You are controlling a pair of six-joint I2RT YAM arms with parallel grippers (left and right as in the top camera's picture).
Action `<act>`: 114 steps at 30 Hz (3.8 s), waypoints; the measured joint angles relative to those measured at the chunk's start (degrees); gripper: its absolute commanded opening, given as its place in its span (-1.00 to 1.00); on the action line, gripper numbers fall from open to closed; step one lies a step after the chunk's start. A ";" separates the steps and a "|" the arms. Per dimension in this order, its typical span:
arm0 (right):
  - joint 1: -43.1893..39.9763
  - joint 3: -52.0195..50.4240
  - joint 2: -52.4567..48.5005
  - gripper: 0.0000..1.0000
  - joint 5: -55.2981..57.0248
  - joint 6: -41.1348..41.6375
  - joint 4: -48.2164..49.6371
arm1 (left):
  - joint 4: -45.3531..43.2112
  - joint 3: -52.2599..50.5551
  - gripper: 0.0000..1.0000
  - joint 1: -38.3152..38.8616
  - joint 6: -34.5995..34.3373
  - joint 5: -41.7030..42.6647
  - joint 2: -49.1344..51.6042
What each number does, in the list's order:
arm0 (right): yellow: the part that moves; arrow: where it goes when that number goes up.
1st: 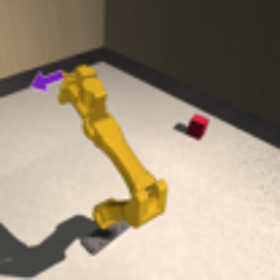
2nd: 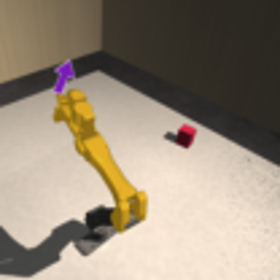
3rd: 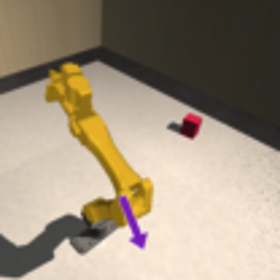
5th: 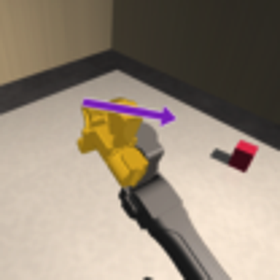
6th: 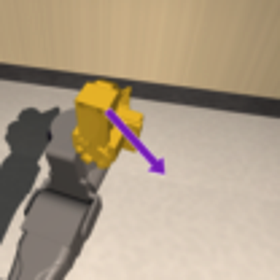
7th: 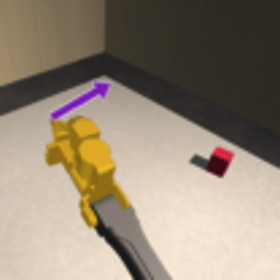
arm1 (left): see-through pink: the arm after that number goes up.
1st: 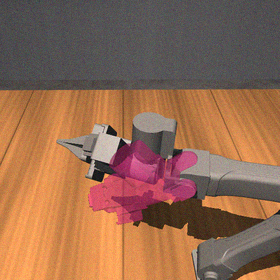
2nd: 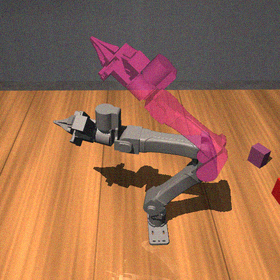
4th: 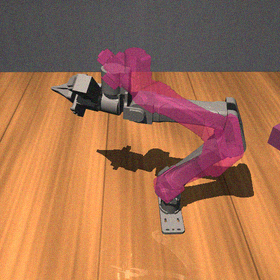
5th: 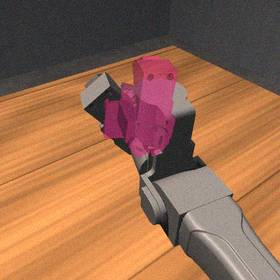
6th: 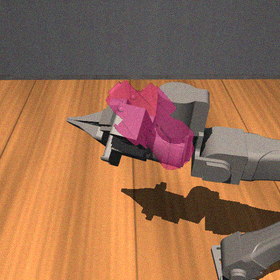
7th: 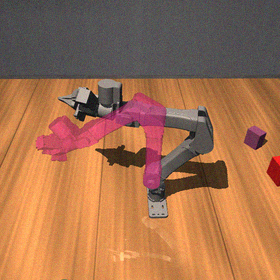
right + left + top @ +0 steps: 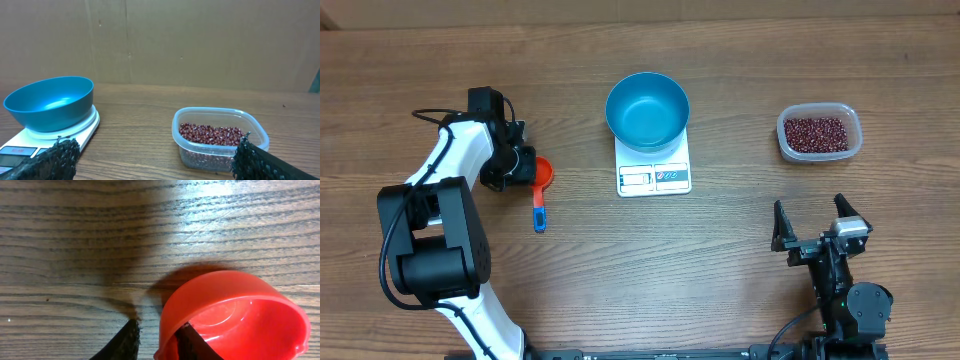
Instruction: Scoop item into bowl and weigh 150g on scale
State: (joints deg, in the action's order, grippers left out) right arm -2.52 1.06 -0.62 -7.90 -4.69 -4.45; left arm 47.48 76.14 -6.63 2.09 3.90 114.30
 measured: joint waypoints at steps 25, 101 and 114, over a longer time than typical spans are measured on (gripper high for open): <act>0.00 0.00 0.00 1.00 0.00 0.00 -0.04 | -0.11 0.00 -0.91 0.00 0.00 0.61 -0.02; 0.00 0.00 0.00 1.00 0.00 0.02 -0.02 | 11.28 -0.04 -0.92 0.00 -18.60 2.99 -31.85; 0.00 0.00 0.00 1.00 0.00 0.02 0.00 | 14.25 -0.04 -0.91 0.00 -28.98 2.99 -31.85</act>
State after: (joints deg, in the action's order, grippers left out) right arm -2.52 1.06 -0.62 -7.90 -4.67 -4.45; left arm 61.73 76.09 -6.63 -26.89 6.90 82.46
